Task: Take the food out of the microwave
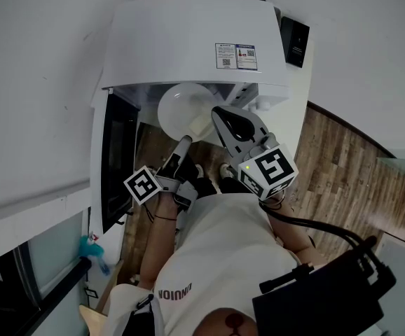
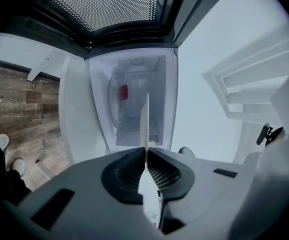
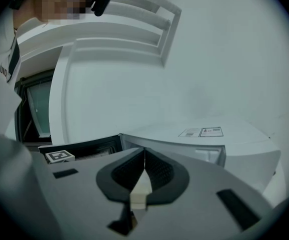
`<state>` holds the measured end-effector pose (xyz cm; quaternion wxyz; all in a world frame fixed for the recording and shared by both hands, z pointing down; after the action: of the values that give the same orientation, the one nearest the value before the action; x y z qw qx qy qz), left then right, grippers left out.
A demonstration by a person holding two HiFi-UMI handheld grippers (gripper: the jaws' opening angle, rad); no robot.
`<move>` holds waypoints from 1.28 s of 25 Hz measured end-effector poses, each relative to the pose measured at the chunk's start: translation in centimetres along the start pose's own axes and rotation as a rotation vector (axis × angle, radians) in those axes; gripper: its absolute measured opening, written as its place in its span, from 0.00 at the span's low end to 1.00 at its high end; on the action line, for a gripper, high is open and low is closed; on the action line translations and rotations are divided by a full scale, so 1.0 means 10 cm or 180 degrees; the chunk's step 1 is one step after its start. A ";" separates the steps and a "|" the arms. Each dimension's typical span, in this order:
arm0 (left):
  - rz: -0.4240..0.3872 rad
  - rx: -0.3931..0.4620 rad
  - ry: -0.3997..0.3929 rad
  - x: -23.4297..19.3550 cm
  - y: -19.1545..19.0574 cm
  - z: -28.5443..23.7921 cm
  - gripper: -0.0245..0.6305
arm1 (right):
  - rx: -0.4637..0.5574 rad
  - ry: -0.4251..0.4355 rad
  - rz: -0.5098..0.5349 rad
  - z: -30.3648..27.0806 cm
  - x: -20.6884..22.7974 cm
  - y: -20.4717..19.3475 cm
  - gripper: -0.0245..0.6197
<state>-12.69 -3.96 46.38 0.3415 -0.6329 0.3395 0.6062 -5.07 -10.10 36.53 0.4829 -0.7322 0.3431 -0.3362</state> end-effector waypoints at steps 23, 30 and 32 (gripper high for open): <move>-0.0026 -0.0063 -0.0020 0.04 -0.04 0.10 0.08 | -0.0056 -0.0020 0.0021 -0.02 0.00 -0.03 0.07; -0.0023 -0.0075 -0.0033 0.07 -0.04 0.09 0.08 | -0.0052 -0.0020 0.0005 -0.02 0.00 -0.02 0.07; -0.0022 -0.0075 -0.0033 0.07 -0.04 0.09 0.08 | -0.0051 -0.0023 0.0003 -0.03 0.01 -0.02 0.07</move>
<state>-12.81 -3.01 45.69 0.3380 -0.6349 0.3284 0.6122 -5.20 -10.20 36.84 0.4785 -0.7370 0.3444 -0.3305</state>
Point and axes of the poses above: the fingertips, and each gripper's own axes: z backward along the fingers, x to its right, y out of its top, the point moved 2 cm from there along z, backward along the fingers, and after that the axes turned 9 degrees about -x, right-handed, at the moved point
